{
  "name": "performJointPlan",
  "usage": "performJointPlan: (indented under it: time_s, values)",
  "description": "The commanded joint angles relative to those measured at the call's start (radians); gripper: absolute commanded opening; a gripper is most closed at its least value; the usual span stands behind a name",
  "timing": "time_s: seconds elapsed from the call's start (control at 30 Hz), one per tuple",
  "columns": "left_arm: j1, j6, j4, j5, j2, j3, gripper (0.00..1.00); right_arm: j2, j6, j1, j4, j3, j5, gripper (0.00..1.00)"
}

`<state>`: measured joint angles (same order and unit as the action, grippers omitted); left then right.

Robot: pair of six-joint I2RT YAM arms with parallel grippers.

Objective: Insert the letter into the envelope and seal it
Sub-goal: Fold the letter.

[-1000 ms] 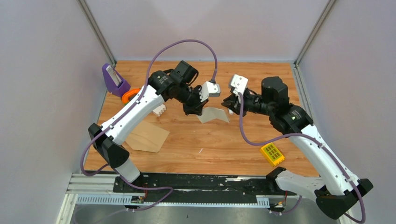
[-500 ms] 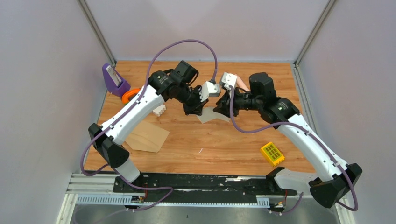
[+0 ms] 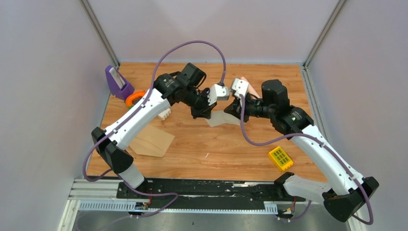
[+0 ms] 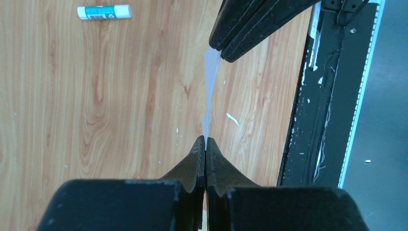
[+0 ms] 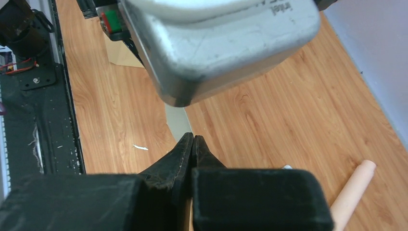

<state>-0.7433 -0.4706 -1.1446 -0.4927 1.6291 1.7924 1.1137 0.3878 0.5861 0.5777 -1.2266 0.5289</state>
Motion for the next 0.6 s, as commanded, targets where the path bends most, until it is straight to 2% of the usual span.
performJointPlan:
  time_s: [0.0,0.47,0.57]
  values:
    - [0.005,-0.006,-0.022,0.011,-0.044,0.013,0.00,-0.065,0.055,-0.007,-0.029,0.036,-0.092,0.00]
    - [0.005,-0.014,-0.034,0.020,-0.064,0.008,0.00,-0.101,0.087,-0.031,0.024,0.012,-0.126,0.09]
    - [0.007,-0.016,-0.035,0.023,-0.066,0.006,0.00,-0.102,0.095,-0.034,0.036,0.004,-0.133,0.07]
